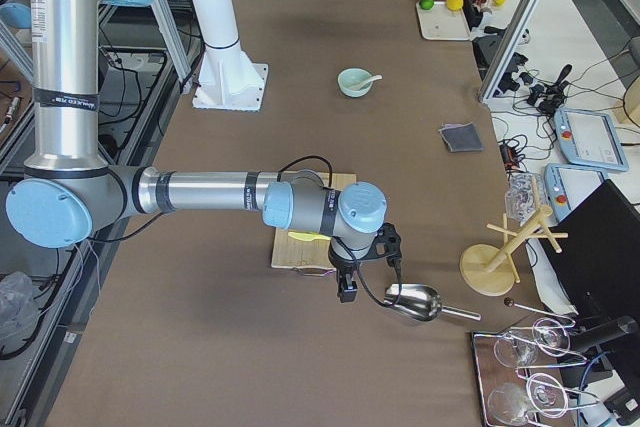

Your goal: Place spoon in bowl

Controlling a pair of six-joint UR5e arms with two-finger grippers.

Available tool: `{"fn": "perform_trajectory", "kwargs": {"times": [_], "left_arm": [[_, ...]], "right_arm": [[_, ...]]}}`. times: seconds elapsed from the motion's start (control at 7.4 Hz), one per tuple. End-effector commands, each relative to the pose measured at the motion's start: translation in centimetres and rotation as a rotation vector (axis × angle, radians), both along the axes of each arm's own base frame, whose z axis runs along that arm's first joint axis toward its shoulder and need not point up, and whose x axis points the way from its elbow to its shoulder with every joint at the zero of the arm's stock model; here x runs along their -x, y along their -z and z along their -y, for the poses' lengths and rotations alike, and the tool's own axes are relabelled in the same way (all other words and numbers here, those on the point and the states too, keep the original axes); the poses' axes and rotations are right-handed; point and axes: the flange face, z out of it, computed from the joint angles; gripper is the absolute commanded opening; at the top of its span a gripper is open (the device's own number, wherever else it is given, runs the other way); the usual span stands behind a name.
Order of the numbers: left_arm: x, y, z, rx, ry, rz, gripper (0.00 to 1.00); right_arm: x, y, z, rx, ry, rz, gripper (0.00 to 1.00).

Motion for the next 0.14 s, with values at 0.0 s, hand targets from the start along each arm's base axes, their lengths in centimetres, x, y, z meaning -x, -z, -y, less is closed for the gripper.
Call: {"fn": "perform_trajectory", "kwargs": {"times": [0.0], "left_arm": [[-0.05,0.06,0.19,-0.001,-0.001,0.001,0.98]], "right_arm": [[0.0,0.15,0.11,0.011,-0.013,-0.001,1.0]]}}
